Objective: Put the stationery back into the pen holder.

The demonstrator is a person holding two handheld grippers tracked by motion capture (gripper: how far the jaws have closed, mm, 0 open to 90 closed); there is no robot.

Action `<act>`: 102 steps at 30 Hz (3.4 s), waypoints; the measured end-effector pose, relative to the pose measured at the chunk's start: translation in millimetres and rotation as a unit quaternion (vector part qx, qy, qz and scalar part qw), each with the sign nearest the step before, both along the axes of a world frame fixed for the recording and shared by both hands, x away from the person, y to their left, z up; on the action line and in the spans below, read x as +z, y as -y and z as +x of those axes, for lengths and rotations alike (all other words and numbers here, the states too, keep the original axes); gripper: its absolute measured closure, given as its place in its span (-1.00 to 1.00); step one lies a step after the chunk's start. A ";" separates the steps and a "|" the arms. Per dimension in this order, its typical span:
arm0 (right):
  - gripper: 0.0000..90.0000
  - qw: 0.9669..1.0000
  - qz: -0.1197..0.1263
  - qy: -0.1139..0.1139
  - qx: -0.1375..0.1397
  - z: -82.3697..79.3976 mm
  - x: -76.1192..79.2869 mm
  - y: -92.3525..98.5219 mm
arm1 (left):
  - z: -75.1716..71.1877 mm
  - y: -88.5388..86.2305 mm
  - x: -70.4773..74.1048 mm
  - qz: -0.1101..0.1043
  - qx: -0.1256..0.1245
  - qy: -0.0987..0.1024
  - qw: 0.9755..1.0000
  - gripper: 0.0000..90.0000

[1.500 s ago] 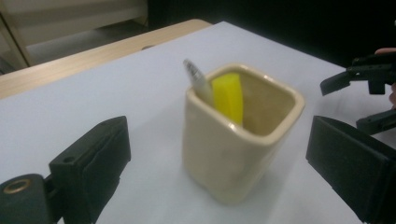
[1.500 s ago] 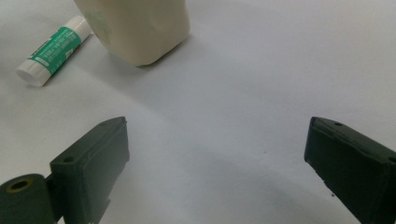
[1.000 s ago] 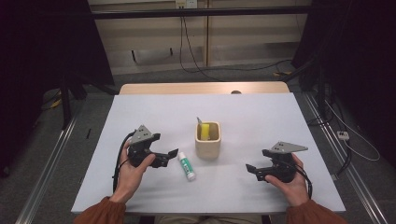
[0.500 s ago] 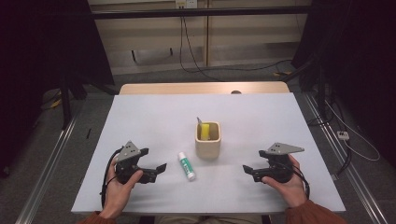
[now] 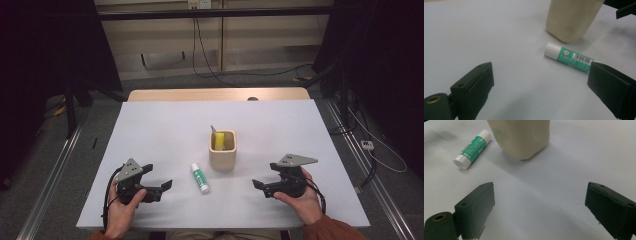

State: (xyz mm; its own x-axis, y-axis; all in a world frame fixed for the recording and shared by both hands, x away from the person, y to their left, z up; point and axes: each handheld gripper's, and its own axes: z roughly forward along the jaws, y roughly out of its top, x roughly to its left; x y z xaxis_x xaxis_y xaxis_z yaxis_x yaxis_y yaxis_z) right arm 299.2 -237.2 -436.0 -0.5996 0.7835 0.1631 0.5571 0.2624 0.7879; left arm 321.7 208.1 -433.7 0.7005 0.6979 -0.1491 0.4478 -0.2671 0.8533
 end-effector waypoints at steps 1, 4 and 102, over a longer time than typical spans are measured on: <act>-0.80 1.000 0.000 -0.001 0.002 -0.2 0.4 -3.0 | 0.4 0.2 -0.6 0.000 0.000 0.000 1.000 -0.85; -0.80 1.000 0.001 -0.002 0.010 -0.9 1.7 -11.4 | 1.0 -0.1 -0.3 0.003 -0.001 0.003 1.000 -0.85; 0.22 0.979 -0.161 -0.125 0.012 56.6 -1.2 -212.0 | 1.3 -5.8 2.5 0.003 0.000 0.016 1.000 -0.84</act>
